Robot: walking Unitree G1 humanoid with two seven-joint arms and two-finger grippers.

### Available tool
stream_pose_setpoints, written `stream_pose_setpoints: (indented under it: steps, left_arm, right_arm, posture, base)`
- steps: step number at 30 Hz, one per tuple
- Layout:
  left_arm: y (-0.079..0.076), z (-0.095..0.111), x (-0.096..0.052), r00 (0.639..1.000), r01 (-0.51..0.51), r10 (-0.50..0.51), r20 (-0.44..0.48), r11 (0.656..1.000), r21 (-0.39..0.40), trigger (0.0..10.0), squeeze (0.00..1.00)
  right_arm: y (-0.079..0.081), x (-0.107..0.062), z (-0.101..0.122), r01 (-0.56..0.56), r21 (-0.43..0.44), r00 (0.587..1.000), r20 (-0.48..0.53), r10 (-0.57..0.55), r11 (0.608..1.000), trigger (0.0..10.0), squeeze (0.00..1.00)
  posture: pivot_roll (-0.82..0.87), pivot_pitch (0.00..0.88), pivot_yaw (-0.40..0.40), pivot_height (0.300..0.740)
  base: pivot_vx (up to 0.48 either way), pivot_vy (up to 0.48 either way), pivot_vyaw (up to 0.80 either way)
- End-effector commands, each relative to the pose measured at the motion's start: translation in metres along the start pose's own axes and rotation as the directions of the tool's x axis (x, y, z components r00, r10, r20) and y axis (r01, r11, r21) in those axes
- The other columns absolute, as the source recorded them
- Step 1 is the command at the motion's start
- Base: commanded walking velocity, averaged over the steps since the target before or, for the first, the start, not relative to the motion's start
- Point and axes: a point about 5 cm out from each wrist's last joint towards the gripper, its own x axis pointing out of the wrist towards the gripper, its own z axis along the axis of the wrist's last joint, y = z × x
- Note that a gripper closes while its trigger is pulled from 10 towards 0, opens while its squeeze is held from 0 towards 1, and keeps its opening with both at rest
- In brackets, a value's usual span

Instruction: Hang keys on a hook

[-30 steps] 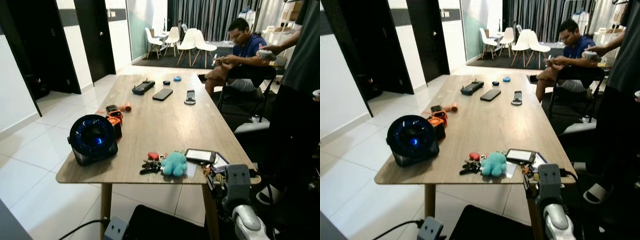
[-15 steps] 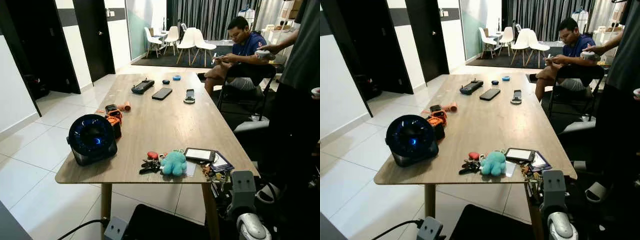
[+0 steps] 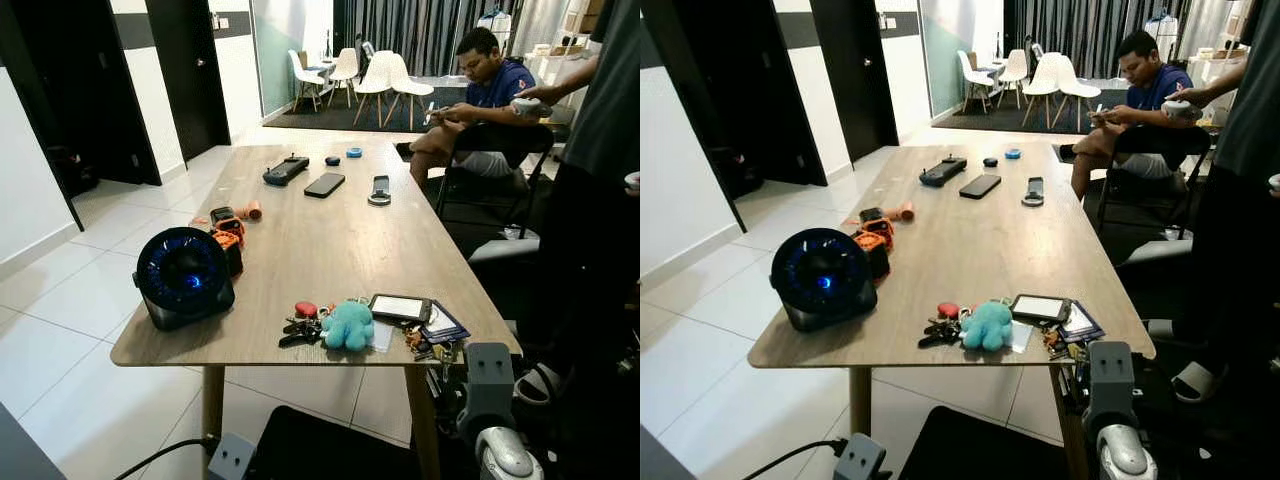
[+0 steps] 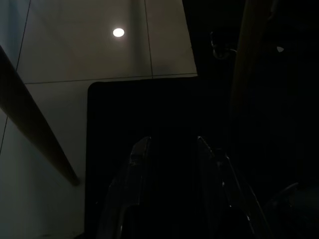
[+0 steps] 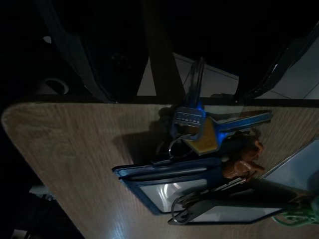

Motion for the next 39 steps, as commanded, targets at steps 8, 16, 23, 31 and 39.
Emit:
stream_pose_setpoints:
  steps: [8, 16, 23, 31, 39]
  left_arm:
    - [0.007, -0.003, -0.005, 1.000, -0.011, 0.012, -0.024, 1.000, 0.026, 10.0, 0.00]
    - [0.008, -0.002, -0.004, 1.000, -0.012, 0.012, -0.028, 1.000, 0.028, 10.0, 0.00]
    - [0.008, -0.002, -0.004, 0.999, -0.012, 0.012, -0.030, 0.999, 0.030, 10.0, 0.00]
    - [0.008, -0.002, -0.003, 0.999, -0.011, 0.012, -0.033, 0.999, 0.032, 10.0, 0.00]
    - [0.009, -0.001, -0.003, 0.999, -0.013, 0.015, -0.033, 0.999, 0.034, 10.0, 0.00]
  right_arm:
    - [0.004, 0.000, 0.001, -0.012, 0.012, 1.000, -0.007, 0.012, 1.000, 4.4, 0.00]
    - [0.004, 0.001, 0.001, -0.016, 0.018, 1.000, -0.014, 0.016, 1.000, 1.1, 0.00]
    - [0.004, 0.002, 0.001, -0.017, 0.019, 1.000, -0.017, 0.017, 1.000, 1.2, 0.00]
    - [0.003, 0.002, 0.002, -0.012, 0.021, 1.000, -0.016, 0.013, 1.000, 0.4, 0.00]
    - [0.004, 0.004, 0.013, -0.024, 0.061, 0.998, 0.054, 0.021, 0.998, 0.0, 0.00]
  posture:
    - [0.01, 0.092, 0.070, 0.740]
    - [0.01, 0.088, 0.071, 0.740]
    - [0.00, 0.088, 0.072, 0.740]
    - [0.00, 0.086, 0.074, 0.740]
    - [0.00, 0.085, 0.074, 0.740]
  base:
    - [0.000, 0.000, 0.00]
    - [0.000, 0.000, 0.00]
    - [0.000, 0.000, 0.00]
    - [0.000, 0.000, 0.00]
    - [0.000, 0.000, 0.00]
